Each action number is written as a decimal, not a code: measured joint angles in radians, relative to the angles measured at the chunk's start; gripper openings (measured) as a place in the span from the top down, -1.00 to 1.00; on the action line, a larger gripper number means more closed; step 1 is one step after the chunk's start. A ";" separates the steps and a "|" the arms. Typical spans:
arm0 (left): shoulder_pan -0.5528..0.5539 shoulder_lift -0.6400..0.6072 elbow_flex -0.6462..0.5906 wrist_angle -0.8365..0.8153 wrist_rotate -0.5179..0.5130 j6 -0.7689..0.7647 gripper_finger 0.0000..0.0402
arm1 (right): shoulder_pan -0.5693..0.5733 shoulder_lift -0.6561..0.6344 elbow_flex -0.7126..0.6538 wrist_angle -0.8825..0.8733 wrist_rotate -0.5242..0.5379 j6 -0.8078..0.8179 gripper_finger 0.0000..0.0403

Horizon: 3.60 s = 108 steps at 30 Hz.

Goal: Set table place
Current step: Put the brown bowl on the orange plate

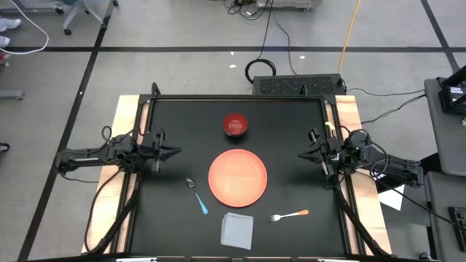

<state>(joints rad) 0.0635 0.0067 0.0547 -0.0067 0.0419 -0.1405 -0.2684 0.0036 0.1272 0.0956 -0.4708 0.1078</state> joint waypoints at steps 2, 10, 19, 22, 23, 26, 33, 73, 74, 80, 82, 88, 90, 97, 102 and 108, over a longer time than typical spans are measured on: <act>0.000 0.000 0.000 0.000 0.009 -0.053 0.90 | 0.000 0.000 0.000 0.004 0.016 0.003 1.00; 0.000 0.000 0.000 -0.013 0.007 -0.027 0.90 | 0.000 0.022 0.000 0.005 0.213 0.011 1.00; 0.001 0.000 0.000 -0.016 -0.106 -0.011 0.90 | 0.000 0.128 0.000 0.057 0.344 0.003 1.00; 0.000 0.000 0.000 -0.022 -0.099 0.005 0.90 | 0.000 0.175 0.000 0.105 0.344 0.000 1.00; 0.000 0.000 0.000 -0.021 -0.099 0.006 0.90 | 0.000 0.191 0.000 0.124 0.344 0.000 1.00; 0.000 0.000 0.000 -0.017 -0.099 0.007 0.90 | 0.000 0.238 0.000 0.183 0.344 0.001 1.00; 0.001 0.000 0.000 -0.011 -0.111 -0.001 0.90 | 0.000 0.352 0.000 0.335 0.344 -0.039 1.00; 0.322 0.950 0.493 0.021 0.023 0.048 0.76 | 0.000 0.434 0.000 0.414 0.343 -0.101 1.00; 0.329 0.992 0.515 0.039 0.054 0.061 0.77 | 0.000 0.434 0.000 0.411 0.344 -0.101 1.00; 0.336 1.173 0.620 0.081 0.162 0.088 0.84 | 0.000 0.433 0.000 0.409 0.343 -0.101 1.00; 0.336 1.205 0.645 0.088 0.168 0.093 0.84 | 0.000 0.434 0.000 0.409 0.343 -0.101 1.00; 0.332 1.249 0.674 0.087 0.123 0.125 0.85 | 0.000 0.434 0.000 0.400 0.343 -0.101 1.00; 0.326 1.253 0.674 0.092 0.113 0.132 0.85 | 0.000 0.434 0.000 0.400 0.343 -0.101 1.00; 0.324 1.251 0.674 0.096 0.114 0.155 0.85 | 0.000 0.433 0.000 0.401 0.343 -0.101 1.00; 0.356 1.251 0.699 -0.024 0.115 0.164 0.84 | 0.000 0.434 0.000 0.401 0.343 -0.101 1.00; 0.363 1.313 0.834 -0.253 0.114 0.207 0.60 | 0.000 0.435 0.000 0.405 0.343 -0.093 1.00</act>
<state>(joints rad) 0.4265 1.3197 0.8891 -0.2599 0.1557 0.0661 -0.2687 0.4385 0.1268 0.5002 -0.1280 0.0152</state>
